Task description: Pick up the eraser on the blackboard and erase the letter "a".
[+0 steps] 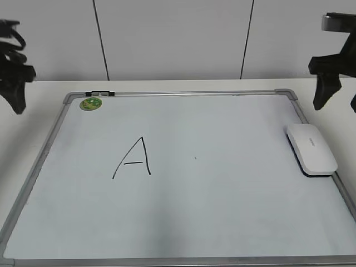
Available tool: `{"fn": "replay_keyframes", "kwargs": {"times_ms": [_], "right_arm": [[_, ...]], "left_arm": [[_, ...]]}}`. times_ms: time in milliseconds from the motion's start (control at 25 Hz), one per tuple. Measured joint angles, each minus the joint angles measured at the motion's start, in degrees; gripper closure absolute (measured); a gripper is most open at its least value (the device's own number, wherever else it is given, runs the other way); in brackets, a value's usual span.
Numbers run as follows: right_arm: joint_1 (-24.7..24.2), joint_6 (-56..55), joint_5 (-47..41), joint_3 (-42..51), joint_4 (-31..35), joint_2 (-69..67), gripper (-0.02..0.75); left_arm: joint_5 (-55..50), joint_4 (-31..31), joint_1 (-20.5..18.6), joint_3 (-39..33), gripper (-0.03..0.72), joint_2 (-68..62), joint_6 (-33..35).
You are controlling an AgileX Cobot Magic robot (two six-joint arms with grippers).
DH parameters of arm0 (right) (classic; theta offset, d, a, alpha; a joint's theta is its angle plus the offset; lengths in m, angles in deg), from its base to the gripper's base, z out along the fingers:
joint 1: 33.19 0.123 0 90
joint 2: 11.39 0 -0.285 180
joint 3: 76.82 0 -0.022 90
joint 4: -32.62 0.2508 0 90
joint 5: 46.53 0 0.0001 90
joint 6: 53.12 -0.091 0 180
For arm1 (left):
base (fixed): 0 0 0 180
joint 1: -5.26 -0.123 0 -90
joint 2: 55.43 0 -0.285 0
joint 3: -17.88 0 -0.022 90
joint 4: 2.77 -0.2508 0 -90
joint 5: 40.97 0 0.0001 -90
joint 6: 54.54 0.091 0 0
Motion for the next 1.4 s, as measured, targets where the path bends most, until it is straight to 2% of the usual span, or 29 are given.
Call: {"fn": "replay_keyframes", "kwargs": {"times_ms": [240,360,600,840,1040,1400], "right_arm": [[0.0,0.0,-0.1,7.1,2.2,9.3,0.198],[0.2,-0.1,-0.1,10.7,2.2,15.0,0.199],[1.3,-0.1,-0.3,18.0,2.2,27.6,0.201],[1.6,0.0,1.8,29.3,2.7,46.2,0.202],[1.6,0.0,3.7,40.7,2.8,62.1,0.202],[1.6,1.4,3.4,51.0,3.6,76.1,0.202]], "left_arm": [[-1.0,-1.3,3.7,-0.3,0.215,12.1,-0.2],[-1.0,-4.1,5.1,-3.6,0.215,18.5,-1.6],[-1.2,-6.1,5.6,-18.4,0.215,32.7,-2.8],[-0.7,-7.7,5.6,-34.7,0.215,50.1,-4.2],[0.7,-8.0,5.7,-43.6,0.215,64.2,-4.4],[1.4,-8.1,8.5,-54.6,0.215,80.3,-4.6]]}}
